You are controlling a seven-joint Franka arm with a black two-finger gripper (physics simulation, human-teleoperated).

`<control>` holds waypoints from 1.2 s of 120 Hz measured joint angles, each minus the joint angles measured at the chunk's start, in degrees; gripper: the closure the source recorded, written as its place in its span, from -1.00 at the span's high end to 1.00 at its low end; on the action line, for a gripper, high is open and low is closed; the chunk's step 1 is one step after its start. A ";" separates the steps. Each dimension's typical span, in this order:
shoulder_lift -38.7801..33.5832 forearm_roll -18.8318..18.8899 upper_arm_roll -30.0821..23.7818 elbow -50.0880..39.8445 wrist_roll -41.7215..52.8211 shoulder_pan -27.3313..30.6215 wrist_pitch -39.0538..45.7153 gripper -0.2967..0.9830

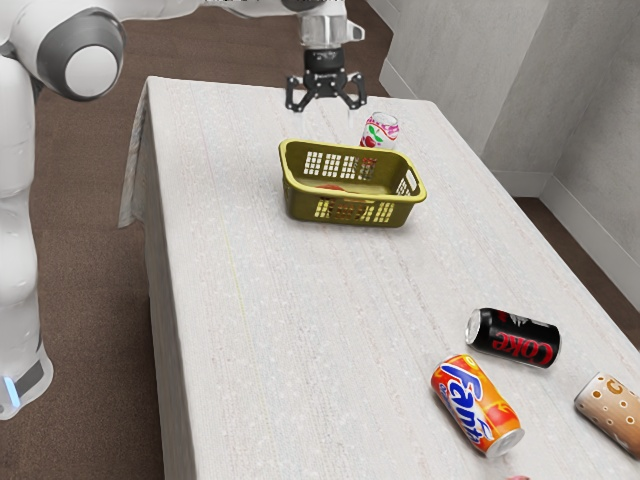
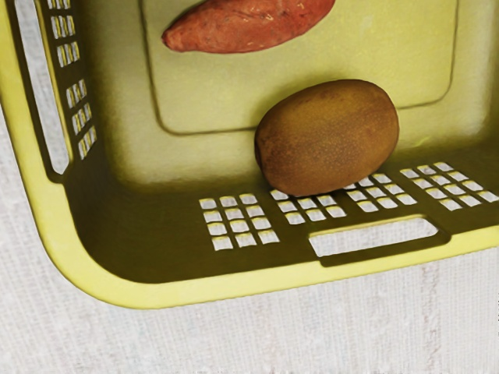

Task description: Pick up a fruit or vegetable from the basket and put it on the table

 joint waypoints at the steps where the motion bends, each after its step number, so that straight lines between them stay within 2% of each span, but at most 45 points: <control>1: -0.04 -0.07 -0.02 -0.03 -0.22 -0.05 0.01 0.54; 23: 0.27 -0.86 -0.07 -2.02 -4.35 -0.26 0.20 0.54; 59: 2.85 -1.55 -0.09 -2.24 -8.67 5.24 0.61 0.54; 92: 6.26 -4.21 -0.38 -1.87 -10.96 4.93 3.49 0.54; 144: 7.66 -4.72 -3.13 -1.91 -13.01 4.12 7.43 0.54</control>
